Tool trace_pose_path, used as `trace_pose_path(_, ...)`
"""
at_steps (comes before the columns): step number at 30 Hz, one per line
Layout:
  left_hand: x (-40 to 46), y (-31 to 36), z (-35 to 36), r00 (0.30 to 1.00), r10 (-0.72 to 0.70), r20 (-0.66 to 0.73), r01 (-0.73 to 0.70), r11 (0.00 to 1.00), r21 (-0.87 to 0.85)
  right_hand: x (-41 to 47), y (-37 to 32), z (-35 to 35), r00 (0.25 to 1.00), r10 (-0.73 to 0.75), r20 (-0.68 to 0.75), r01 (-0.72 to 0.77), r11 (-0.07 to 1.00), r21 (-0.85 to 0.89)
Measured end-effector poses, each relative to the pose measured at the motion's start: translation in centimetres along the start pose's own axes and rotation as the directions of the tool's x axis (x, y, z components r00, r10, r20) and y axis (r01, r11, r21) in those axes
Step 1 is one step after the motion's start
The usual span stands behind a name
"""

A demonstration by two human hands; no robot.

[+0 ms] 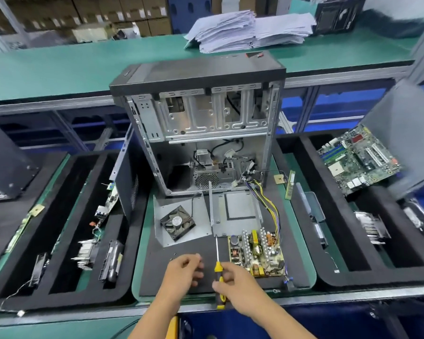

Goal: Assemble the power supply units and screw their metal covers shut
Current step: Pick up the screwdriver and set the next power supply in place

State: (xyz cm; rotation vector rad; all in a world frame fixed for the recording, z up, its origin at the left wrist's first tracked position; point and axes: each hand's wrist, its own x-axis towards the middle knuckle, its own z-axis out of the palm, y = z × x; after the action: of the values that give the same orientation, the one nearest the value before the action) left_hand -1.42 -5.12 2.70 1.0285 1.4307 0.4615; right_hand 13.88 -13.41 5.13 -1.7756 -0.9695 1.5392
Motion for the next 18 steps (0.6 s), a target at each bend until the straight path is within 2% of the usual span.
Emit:
trace_pose_path(5,1.2,0.1,-2.3,1.000,-0.008,0.023,0.008,1.000,-0.009,1.4,-1.6,2.4,0.999,-0.025,0.037,0.026,0.998,-0.050)
trace_pose_path(11,1.2,-0.2,-4.9,0.989,0.003,0.147,0.009,0.996,-0.086,2.8,-2.8,5.6,0.997,-0.062,0.049,0.069,0.985,-0.155)
trace_pose_path(15,1.7,-0.4,-6.5,0.994,0.004,0.110,0.006,0.996,-0.088,3.7,-3.2,7.1,0.996,-0.083,0.042,0.090,0.975,-0.201)
trace_pose_path(18,2.8,-0.3,-6.5,0.998,0.053,0.038,-0.054,0.998,0.029,3.9,-3.6,7.4,0.996,-0.089,0.027,0.093,0.973,-0.212)
